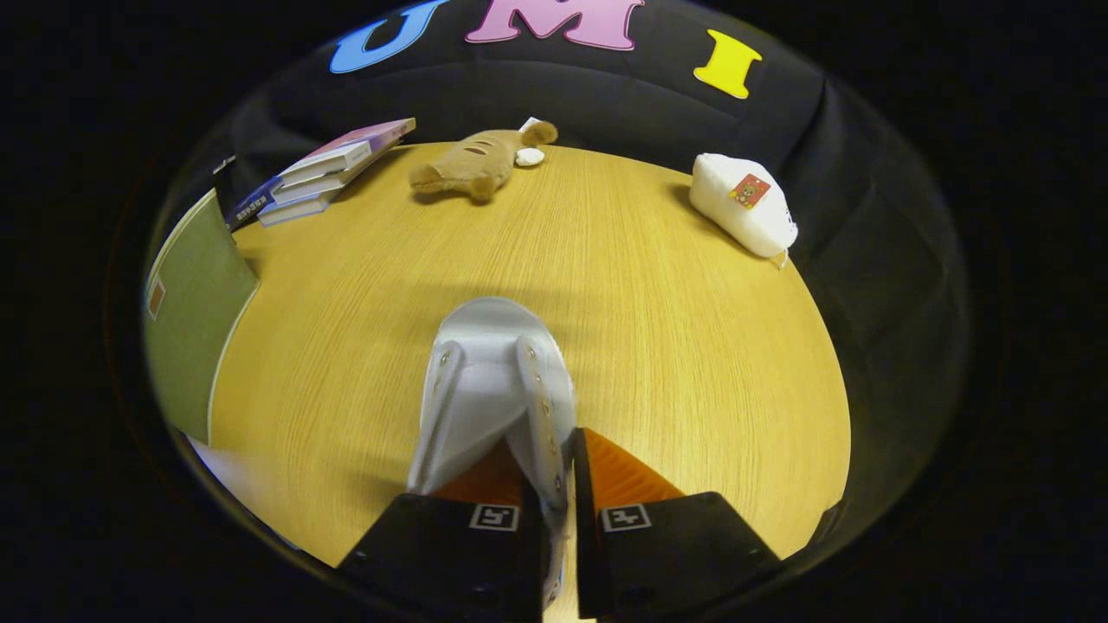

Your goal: Open the storage box then place both shoes into the box .Put the left shoe in first, then the right shoe, with the right side of both shoes facing outward in a uniform manner.

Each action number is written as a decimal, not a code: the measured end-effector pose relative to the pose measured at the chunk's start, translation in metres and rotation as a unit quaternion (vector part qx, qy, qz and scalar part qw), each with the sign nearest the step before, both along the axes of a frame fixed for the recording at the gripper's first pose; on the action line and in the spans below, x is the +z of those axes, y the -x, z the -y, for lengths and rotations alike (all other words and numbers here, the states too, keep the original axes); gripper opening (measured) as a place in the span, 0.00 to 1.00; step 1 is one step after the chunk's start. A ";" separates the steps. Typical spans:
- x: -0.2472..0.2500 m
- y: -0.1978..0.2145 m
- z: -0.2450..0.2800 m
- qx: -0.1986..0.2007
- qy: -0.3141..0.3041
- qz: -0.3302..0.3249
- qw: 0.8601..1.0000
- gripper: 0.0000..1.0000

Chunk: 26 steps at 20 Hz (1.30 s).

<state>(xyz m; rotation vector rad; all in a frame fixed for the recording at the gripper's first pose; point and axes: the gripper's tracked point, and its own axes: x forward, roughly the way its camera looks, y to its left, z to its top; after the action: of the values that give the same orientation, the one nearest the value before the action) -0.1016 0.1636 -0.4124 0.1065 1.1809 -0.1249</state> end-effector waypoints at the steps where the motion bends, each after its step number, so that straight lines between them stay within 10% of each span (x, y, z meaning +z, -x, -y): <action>1: 0.001 0.001 0.000 -0.006 -0.007 0.001 1.000 0.14; 15: 0.139 -0.025 -0.033 -0.090 -0.081 0.042 0.992 0.05; 26: 0.284 -0.126 -0.240 -0.094 -0.170 0.046 0.980 0.05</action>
<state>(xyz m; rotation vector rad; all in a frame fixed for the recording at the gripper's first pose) 0.0243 0.4039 -0.1288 0.5203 1.0889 -0.0818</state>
